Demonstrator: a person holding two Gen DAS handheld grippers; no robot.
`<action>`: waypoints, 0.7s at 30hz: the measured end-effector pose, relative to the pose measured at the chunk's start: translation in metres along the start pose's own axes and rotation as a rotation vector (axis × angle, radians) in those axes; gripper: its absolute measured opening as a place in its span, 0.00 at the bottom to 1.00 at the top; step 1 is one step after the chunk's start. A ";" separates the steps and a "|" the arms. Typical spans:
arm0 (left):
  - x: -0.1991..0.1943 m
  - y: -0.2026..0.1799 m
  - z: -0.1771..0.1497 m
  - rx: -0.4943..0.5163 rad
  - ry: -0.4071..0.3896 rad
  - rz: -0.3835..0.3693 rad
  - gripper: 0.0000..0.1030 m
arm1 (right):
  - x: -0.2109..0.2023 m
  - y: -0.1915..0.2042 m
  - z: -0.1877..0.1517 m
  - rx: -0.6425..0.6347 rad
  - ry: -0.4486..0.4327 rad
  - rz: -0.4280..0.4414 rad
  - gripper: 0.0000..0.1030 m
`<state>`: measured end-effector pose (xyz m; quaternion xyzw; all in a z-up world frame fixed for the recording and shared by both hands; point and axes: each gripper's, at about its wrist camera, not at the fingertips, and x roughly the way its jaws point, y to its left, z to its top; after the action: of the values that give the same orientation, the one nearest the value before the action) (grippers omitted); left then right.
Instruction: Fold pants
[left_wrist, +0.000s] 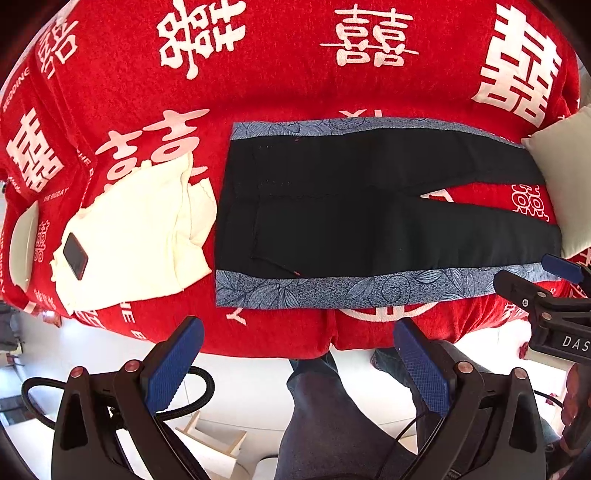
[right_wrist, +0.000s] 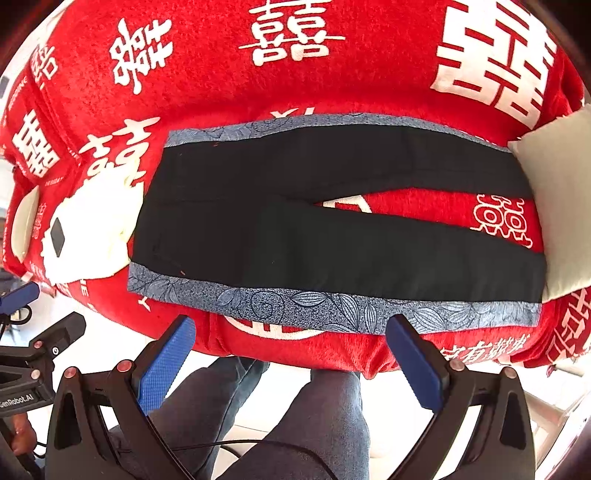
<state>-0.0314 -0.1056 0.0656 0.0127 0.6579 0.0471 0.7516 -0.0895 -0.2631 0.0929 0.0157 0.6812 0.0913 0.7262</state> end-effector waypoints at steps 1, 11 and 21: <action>0.000 -0.002 -0.002 -0.009 0.000 0.005 1.00 | 0.001 -0.001 0.000 -0.007 0.002 0.003 1.00; 0.010 -0.021 -0.026 -0.147 0.041 -0.001 1.00 | 0.011 -0.030 -0.005 -0.057 0.054 0.064 1.00; 0.080 0.006 -0.034 -0.274 0.122 -0.048 1.00 | 0.057 -0.066 -0.030 0.161 0.118 0.287 1.00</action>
<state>-0.0548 -0.0937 -0.0174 -0.1085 0.6900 0.1190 0.7057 -0.1088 -0.3220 0.0253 0.1655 0.7185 0.1400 0.6609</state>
